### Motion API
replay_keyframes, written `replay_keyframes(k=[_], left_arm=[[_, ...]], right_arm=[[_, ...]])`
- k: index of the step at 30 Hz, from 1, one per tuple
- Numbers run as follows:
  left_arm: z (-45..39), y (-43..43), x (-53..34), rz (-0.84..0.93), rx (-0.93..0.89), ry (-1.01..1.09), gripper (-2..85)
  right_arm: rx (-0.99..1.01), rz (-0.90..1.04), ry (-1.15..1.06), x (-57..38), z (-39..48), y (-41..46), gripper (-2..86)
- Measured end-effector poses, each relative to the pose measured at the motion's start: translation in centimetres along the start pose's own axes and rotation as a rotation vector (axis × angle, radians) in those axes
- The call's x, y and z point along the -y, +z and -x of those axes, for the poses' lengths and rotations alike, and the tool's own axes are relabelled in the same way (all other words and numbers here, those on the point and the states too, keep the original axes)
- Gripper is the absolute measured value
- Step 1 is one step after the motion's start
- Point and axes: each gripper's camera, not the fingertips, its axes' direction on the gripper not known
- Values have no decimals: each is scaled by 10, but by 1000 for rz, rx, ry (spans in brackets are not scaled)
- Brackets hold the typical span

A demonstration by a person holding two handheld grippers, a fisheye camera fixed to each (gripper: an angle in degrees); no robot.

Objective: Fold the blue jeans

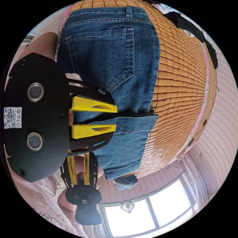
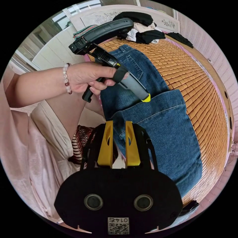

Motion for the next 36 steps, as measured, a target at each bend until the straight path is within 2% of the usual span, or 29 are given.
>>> replay_keyframes(k=[3, 6, 10, 15, 22, 25, 29, 31, 33, 35, 36], left_arm=[[-11, 9, 1, 25, 34, 23, 81], [-26, 13, -2, 33, 119, 71, 75], [-41, 13, -4, 47, 152, 114, 17], [-66, -12, -9, -54, 80, 171, -9], [-106, -57, -10, -216, -32, 250, -10], [-115, -97, -11, -330, -23, 295, -10], [-97, -195, -41, -503, 73, 334, -10], [-74, -219, -57, -474, 175, 264, -9], [-22, -203, -69, -339, 406, 87, -8], [31, -167, -77, -199, 537, -81, -8], [62, -145, -85, -106, 546, -170, -8]], right_arm=[[-17, 21, 16, 1, -2, 13, 140], [-117, 37, 34, 1, -8, 31, 111], [-51, 1, 72, -3, -26, 23, 70], [-38, -79, 120, -21, -45, -7, 41], [90, -293, 232, -58, -83, -74, 29], [102, -410, 146, -40, -79, -109, 26], [163, -543, -139, 40, -37, -138, 29], [198, -530, -197, 81, -17, -119, 33], [233, -462, -181, 119, -6, -73, 42], [208, -229, -162, 159, 4, 12, 55], [218, -161, -169, 163, 5, 29, 57]])
